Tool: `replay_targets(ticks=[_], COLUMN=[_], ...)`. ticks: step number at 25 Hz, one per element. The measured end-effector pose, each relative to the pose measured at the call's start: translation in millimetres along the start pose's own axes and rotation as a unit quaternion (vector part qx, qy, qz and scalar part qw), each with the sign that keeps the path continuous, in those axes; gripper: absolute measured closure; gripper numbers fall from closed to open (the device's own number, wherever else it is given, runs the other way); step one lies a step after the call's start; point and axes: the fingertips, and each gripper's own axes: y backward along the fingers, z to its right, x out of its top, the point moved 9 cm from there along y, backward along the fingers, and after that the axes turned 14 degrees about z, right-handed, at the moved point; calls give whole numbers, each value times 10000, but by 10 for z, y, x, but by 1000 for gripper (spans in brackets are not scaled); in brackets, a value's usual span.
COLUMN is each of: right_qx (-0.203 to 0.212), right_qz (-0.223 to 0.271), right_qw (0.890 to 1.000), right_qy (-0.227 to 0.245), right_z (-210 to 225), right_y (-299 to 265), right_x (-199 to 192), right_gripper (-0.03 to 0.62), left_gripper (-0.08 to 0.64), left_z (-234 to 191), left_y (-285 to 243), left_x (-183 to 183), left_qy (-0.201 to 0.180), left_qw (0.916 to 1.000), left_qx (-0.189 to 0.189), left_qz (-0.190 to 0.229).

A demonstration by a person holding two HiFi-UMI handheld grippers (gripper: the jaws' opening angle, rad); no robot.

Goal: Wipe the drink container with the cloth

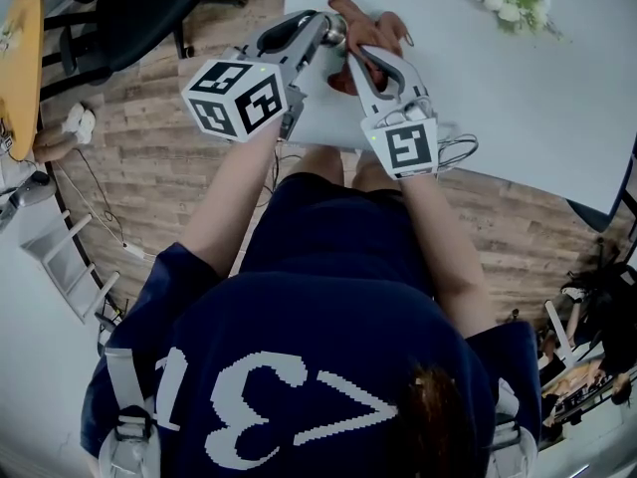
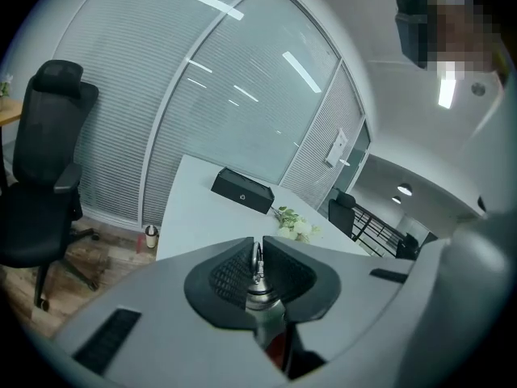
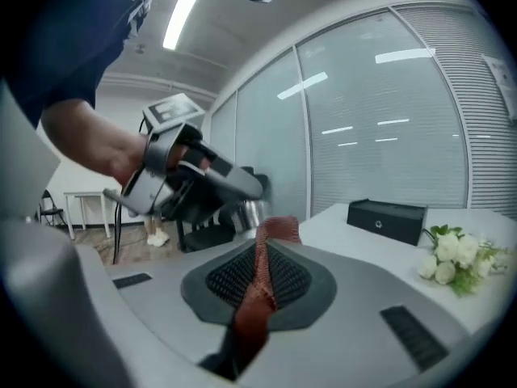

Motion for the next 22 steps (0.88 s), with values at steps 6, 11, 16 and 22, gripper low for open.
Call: replay_targets(ticks=[6,11,16,22], right_qx=[-328,-124,283,723], right_qz=[-1226,-478,265,-200], right_qw=[9919,9987,9988,9905], right_qy=[-102,-148,298,1152], right_z=[102,-62,-201,-343], right_y=[255,44,-194,-163], right_x=[-503,-112,363,44], right_gripper=[549,549,549,549], left_gripper=[515,515,515,517], left_z=[-17,-7,67,35], left_y=[-39,-32,-66,-47], left_x=[0,15,9,14], left_qy=[381,437,354,441], left_qw=[9993,9990,9994,9990], left_qx=[57,116,20,30], left_qz=[13,38,-34,2])
